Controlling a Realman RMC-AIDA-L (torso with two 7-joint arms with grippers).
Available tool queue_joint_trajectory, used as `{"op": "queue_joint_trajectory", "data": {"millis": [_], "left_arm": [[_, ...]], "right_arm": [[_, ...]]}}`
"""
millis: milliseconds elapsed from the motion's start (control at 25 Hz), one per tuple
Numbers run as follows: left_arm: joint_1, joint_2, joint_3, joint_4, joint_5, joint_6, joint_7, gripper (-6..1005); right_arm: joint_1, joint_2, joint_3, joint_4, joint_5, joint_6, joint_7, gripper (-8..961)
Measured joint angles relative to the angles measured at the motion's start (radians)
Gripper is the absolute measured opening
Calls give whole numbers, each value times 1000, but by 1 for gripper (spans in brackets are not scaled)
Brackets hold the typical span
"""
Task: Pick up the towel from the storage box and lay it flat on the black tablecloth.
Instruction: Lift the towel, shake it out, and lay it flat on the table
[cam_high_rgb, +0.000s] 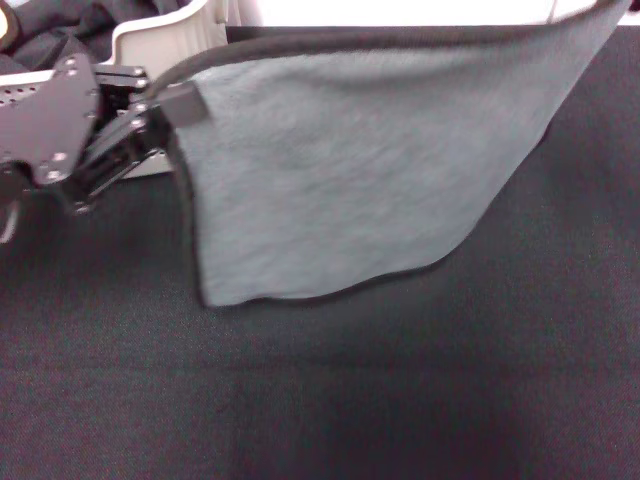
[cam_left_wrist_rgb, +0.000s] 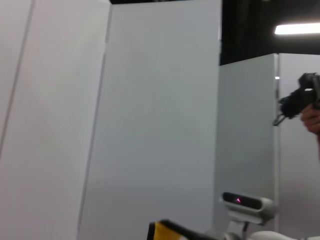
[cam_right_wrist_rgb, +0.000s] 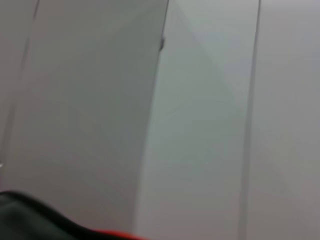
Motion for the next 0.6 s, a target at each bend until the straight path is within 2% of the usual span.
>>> {"op": "queue_joint_trajectory", "data": {"millis": [120,160,200,240,280,320,360,400,480,600], "left_arm": [[-1,43,28,31,-24,21,-71,20],[2,53,44,49,-35,21,-87,20],[2,53,44,49,-35,21,-87,21],[11,73,82,84,-58,22,-115,21],[21,116,155,137,-107,22,-168,21],[23,137,184,156,-127,23,-191,21],[24,151,204,169,-141,23,-211,21],[24,176,239,195,-169,23,-244,21],[27,212,284,229,-220,24,-286,21],[44,256,330,268,-266,25,-322,19]], "right_arm": [[-6,-10,8,-17,-83,-85,138,10],[-8,-16,9,-24,-100,-112,175,10],[-10,-26,11,-32,-113,-146,214,10],[-11,-34,12,-35,-119,-173,246,10],[-12,-44,19,-36,-124,-227,295,10],[-12,-46,22,-35,-124,-237,302,10],[-13,-48,29,-32,-125,-260,319,10],[-17,-48,38,-29,-128,-286,334,10],[-27,-48,51,-27,-135,-332,356,11],[-36,-45,71,-18,-155,-409,399,11]]}}
